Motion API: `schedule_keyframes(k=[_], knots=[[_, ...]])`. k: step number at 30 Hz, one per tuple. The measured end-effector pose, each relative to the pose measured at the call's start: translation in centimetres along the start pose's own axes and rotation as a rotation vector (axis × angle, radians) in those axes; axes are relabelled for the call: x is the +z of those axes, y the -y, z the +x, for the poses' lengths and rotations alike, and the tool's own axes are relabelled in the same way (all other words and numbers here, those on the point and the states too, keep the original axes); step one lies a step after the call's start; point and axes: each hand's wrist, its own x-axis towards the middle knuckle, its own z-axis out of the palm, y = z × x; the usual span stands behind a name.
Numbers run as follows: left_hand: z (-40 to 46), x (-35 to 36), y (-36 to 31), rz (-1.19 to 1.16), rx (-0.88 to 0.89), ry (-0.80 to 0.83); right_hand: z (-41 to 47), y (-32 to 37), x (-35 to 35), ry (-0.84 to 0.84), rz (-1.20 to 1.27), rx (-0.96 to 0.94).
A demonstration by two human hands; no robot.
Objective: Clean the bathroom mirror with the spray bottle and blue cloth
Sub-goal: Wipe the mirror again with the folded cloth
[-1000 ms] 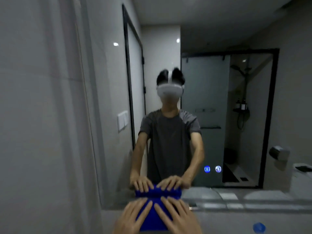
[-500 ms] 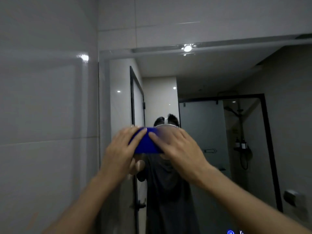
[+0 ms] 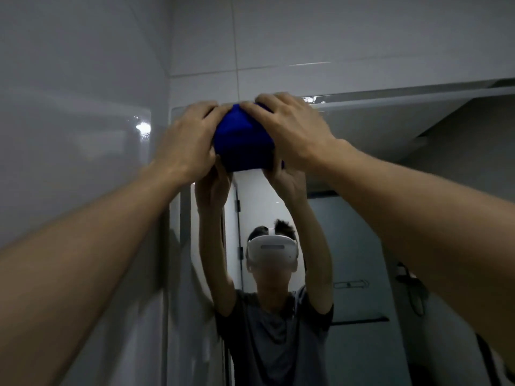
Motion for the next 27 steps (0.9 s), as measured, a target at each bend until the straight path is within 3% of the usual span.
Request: schedule_keyframes(k=[5,9,27], knots=[[3.8,-0.4,1.4,0.020,-0.055,-0.015,3.5,-0.5,0.3,-0.017,0.023,0.041],[4.9,0.1,2.0,0.032,-0.073,0.070,5.0,-0.7,1.3,-0.001,0.048,0.081],[-1.8,1.6,0.6,0.084,-0.110,0.101,0.2,2.6,3.2,0.043,0.055,0.049]])
